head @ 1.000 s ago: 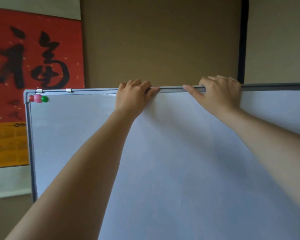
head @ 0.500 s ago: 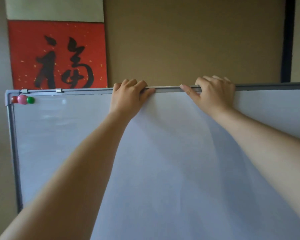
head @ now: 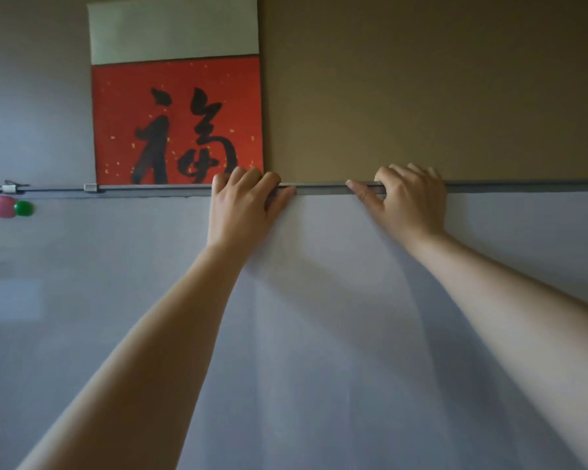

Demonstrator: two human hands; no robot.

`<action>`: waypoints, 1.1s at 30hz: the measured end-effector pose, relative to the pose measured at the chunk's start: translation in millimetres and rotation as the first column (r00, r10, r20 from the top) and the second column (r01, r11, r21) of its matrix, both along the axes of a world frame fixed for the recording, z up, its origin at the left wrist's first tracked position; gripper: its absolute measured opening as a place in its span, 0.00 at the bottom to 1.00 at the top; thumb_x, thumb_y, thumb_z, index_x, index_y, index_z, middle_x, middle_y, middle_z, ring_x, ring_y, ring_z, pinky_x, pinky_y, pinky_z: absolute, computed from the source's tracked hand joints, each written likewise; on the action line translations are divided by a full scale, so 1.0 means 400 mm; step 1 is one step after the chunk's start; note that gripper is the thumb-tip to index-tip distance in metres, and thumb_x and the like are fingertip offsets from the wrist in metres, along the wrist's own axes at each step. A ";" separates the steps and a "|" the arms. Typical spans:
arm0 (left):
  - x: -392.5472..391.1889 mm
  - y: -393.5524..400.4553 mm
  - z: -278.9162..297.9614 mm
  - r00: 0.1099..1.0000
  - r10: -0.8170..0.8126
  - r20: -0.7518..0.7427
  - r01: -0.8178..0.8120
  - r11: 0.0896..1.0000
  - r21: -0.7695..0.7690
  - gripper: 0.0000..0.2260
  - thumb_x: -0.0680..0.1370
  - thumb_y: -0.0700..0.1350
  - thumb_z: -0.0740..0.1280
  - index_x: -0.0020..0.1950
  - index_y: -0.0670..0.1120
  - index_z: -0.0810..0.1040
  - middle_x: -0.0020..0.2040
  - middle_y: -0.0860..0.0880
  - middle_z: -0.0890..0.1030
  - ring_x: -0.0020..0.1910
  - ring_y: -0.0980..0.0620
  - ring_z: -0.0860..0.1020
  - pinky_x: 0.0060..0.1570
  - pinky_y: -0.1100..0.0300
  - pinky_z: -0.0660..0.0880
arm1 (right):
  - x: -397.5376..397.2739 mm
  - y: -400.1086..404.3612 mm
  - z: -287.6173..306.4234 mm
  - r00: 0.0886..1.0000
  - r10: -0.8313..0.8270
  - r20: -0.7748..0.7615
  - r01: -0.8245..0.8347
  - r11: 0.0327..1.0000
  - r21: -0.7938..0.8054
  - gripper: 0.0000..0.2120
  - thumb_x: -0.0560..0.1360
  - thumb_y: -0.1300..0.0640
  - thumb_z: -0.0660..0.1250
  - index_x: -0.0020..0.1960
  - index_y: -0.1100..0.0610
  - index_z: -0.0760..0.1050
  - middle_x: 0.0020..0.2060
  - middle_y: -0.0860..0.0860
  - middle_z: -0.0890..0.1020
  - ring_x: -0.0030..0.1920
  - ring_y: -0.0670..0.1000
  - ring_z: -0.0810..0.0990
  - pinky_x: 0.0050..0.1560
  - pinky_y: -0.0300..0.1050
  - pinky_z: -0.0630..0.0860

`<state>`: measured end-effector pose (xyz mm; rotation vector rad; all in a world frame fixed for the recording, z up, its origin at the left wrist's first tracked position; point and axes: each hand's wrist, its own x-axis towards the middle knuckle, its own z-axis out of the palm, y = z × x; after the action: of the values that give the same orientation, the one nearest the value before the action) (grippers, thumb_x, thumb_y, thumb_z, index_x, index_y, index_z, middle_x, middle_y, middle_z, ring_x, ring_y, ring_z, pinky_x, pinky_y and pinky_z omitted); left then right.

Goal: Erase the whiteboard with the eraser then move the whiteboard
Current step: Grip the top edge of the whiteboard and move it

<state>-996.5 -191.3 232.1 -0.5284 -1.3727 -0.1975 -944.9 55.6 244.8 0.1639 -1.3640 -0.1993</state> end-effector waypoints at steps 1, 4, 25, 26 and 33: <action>-0.016 -0.017 -0.001 1.000 0.009 -0.002 -0.009 1.000 0.001 0.19 0.81 0.56 0.59 0.42 0.44 0.80 0.37 0.46 0.78 0.40 0.41 0.77 0.46 0.52 0.64 | -0.020 -0.015 0.000 1.000 0.009 -0.001 -0.009 1.000 0.001 0.28 0.76 0.35 0.57 0.31 0.57 0.70 0.27 0.55 0.75 0.31 0.58 0.75 0.35 0.46 0.64; -0.059 -0.066 -0.002 0.999 0.036 -0.021 -0.036 0.999 -0.003 0.18 0.81 0.56 0.59 0.43 0.44 0.80 0.38 0.46 0.78 0.41 0.42 0.77 0.46 0.52 0.64 | -0.083 -0.062 -0.001 0.999 0.043 -0.003 -0.043 0.999 -0.005 0.28 0.77 0.35 0.56 0.31 0.57 0.70 0.27 0.54 0.75 0.31 0.58 0.75 0.35 0.46 0.63; -0.378 -0.414 -0.003 0.998 -0.033 0.058 0.032 0.999 0.019 0.16 0.81 0.54 0.60 0.47 0.44 0.80 0.39 0.45 0.78 0.43 0.42 0.76 0.49 0.50 0.65 | -0.382 -0.423 0.002 0.999 0.035 -0.014 -0.036 0.999 -0.029 0.30 0.74 0.33 0.57 0.31 0.57 0.74 0.27 0.53 0.77 0.32 0.57 0.77 0.37 0.46 0.67; -0.392 -0.420 -0.001 0.997 -0.043 0.056 0.042 0.999 0.019 0.16 0.81 0.54 0.60 0.46 0.44 0.80 0.39 0.45 0.78 0.43 0.42 0.76 0.49 0.50 0.65 | -0.392 -0.430 0.004 0.999 0.029 -0.014 -0.030 0.999 -0.034 0.30 0.74 0.33 0.57 0.31 0.57 0.74 0.27 0.53 0.77 0.32 0.57 0.76 0.37 0.46 0.67; -0.480 -0.462 0.004 0.993 -0.100 0.056 0.100 0.995 0.011 0.17 0.81 0.55 0.60 0.46 0.44 0.80 0.39 0.45 0.79 0.43 0.42 0.76 0.49 0.50 0.65 | -0.465 -0.476 0.006 1.000 -0.001 -0.030 0.000 0.999 -0.050 0.31 0.74 0.32 0.57 0.31 0.58 0.75 0.27 0.54 0.78 0.31 0.57 0.76 0.37 0.47 0.68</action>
<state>-1188.5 -375.9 233.9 -0.5889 -1.4004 -0.3013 -1130.8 -134.8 247.2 0.1178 -1.3385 -0.1671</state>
